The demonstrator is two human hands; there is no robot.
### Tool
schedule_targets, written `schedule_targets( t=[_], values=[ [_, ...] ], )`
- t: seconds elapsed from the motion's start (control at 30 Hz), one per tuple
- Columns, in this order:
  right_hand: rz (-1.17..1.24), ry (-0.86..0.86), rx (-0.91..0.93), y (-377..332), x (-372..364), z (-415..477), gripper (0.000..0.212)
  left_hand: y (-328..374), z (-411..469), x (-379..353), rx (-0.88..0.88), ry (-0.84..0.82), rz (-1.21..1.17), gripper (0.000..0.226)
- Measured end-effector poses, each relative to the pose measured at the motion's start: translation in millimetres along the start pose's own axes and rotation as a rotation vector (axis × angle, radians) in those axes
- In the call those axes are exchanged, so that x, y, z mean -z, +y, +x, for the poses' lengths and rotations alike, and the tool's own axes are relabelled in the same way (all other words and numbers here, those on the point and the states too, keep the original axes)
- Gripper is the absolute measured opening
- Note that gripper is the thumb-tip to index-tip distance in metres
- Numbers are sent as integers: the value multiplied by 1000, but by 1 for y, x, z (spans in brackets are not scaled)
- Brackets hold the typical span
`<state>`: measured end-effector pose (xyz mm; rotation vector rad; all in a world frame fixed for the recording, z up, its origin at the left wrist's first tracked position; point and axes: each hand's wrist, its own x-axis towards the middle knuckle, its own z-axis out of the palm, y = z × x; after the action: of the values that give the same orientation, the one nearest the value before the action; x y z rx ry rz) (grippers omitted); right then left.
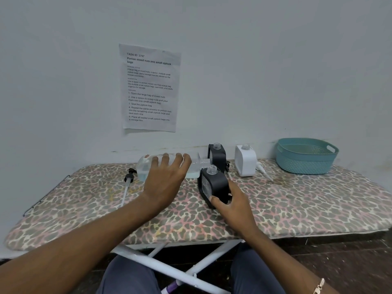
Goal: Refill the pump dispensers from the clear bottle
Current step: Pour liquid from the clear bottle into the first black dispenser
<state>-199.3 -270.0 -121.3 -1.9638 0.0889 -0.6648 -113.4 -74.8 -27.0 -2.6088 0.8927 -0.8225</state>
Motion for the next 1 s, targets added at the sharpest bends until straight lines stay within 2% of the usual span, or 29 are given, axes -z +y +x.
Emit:
schedule_targets(
  t=[1.0],
  values=[
    [22,-4,-4,1,0,0,42,0,0,1,0,-19,10,73]
  ],
)
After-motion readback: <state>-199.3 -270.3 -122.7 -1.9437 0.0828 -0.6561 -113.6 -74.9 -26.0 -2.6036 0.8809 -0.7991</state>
